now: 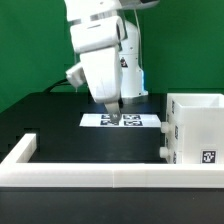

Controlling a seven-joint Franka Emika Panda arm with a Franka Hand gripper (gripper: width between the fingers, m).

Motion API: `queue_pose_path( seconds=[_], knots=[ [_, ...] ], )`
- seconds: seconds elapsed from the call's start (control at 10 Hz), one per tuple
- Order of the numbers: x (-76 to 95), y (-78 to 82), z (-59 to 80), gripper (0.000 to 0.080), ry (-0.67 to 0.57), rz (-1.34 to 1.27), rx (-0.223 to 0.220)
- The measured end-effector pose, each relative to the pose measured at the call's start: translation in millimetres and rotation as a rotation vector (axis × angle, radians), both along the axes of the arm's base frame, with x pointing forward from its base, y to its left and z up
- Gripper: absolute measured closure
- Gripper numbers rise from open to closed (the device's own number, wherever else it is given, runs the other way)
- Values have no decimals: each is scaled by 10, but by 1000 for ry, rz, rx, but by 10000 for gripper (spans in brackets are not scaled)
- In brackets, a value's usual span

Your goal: Assemble drawer

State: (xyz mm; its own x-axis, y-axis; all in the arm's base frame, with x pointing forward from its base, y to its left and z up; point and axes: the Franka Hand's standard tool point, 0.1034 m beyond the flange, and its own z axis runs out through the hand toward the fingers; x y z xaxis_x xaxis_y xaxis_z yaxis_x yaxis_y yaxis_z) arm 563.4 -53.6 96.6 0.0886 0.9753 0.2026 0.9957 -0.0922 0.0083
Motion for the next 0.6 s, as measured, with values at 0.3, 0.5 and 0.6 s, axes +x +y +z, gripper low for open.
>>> queue_pose_path(
  seconds=[0.3, 0.5, 0.6],
  knots=[
    [-213, 123, 234, 151, -18, -101, -38],
    [-186, 249, 257, 151, -23, -124, -31],
    [-191, 223, 247, 151, -20, -133, -31]
  ],
)
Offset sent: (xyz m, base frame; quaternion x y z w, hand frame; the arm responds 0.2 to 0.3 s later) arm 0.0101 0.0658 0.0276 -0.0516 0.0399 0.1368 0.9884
